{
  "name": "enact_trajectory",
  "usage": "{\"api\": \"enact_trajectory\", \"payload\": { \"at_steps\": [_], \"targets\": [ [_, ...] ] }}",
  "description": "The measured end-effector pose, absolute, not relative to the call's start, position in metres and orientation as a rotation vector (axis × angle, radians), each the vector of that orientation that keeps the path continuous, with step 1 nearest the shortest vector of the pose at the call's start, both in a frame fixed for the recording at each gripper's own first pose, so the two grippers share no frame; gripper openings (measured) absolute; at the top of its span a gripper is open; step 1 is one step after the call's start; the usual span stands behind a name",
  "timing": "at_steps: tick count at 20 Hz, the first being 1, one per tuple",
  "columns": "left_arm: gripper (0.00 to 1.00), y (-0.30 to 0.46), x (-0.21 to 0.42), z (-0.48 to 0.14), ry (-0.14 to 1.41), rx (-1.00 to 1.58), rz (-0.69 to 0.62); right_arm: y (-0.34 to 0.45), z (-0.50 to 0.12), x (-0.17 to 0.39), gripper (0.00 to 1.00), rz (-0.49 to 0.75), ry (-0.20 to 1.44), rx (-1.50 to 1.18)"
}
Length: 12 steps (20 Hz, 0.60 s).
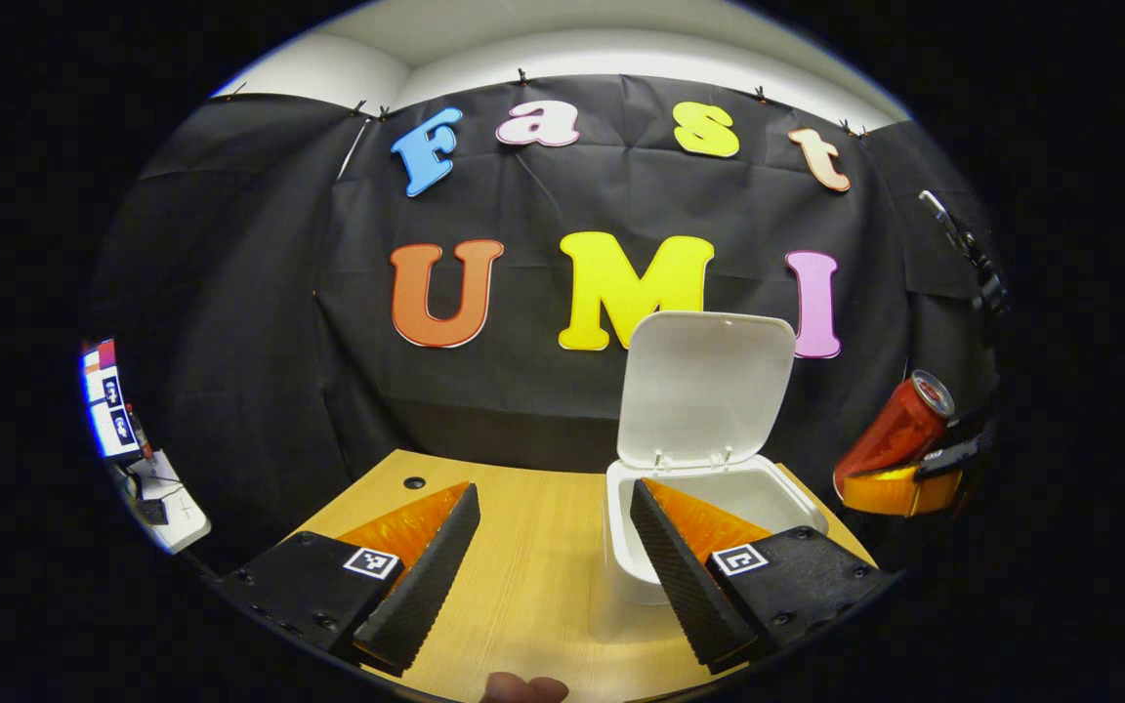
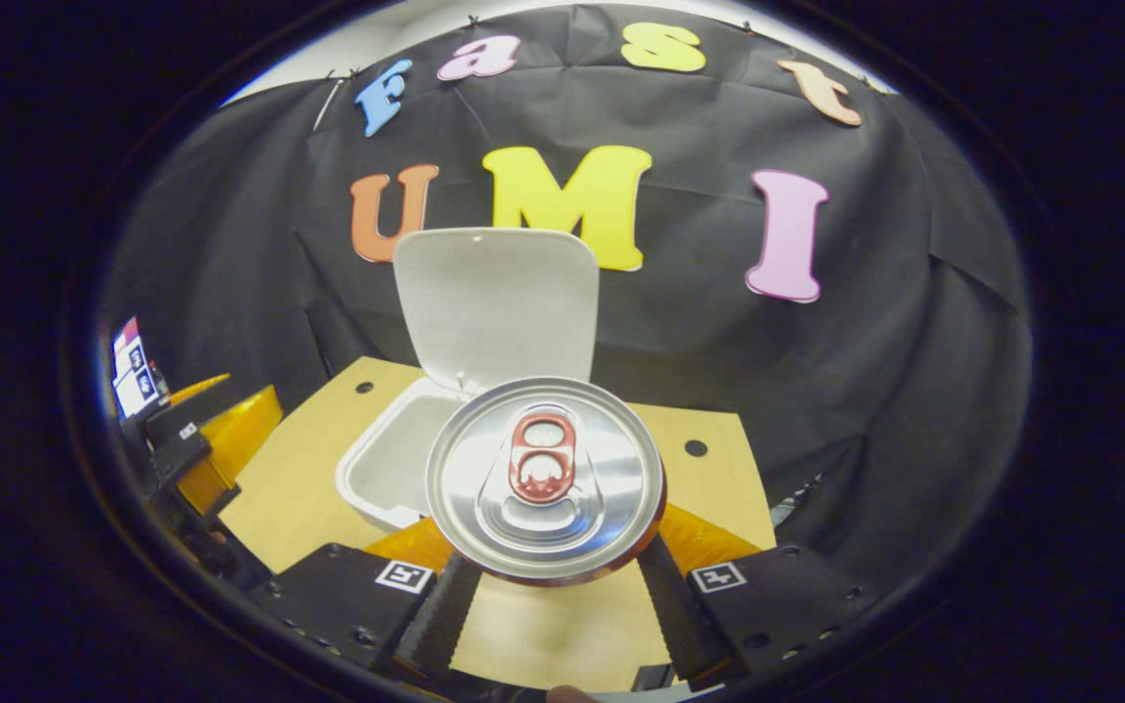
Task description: Press the lid of the desktop garbage bin to open it, pick up the crumpled paper on the desktop and throw it into the bin, then pick up the pop can on the desktop and drop it into the bin, and finally close the garbage bin lid.
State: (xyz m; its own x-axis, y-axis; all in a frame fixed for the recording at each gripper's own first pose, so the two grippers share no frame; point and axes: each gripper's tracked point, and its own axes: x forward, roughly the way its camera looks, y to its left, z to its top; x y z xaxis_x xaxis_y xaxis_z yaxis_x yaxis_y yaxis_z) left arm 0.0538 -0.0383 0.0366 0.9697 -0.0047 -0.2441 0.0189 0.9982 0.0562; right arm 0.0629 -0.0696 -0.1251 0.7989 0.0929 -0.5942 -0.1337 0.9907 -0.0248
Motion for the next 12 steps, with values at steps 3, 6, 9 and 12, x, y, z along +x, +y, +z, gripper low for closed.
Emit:
{"api": "enact_trajectory", "payload": {
  "at_steps": [3, 6, 9, 12],
  "targets": [
    [1.00, -0.017, 0.039, 0.049, 0.222, 0.074, 0.036, -0.048, -0.130, 0.087, 0.81, 0.146, 0.656, -0.029],
    [1.00, 0.004, 0.025, 0.064, 0.184, 0.096, 0.092, -0.028, -0.146, 0.106, 0.81, 0.159, 0.699, -0.022],
    [1.00, 0.022, 0.016, 0.069, 0.177, 0.116, 0.146, -0.018, -0.164, 0.118, 0.80, 0.172, 0.738, -0.044],
    [1.00, 0.028, 0.009, 0.070, 0.181, 0.128, 0.181, -0.010, -0.188, 0.126, 0.80, 0.171, 0.765, -0.059]
  ]
}}
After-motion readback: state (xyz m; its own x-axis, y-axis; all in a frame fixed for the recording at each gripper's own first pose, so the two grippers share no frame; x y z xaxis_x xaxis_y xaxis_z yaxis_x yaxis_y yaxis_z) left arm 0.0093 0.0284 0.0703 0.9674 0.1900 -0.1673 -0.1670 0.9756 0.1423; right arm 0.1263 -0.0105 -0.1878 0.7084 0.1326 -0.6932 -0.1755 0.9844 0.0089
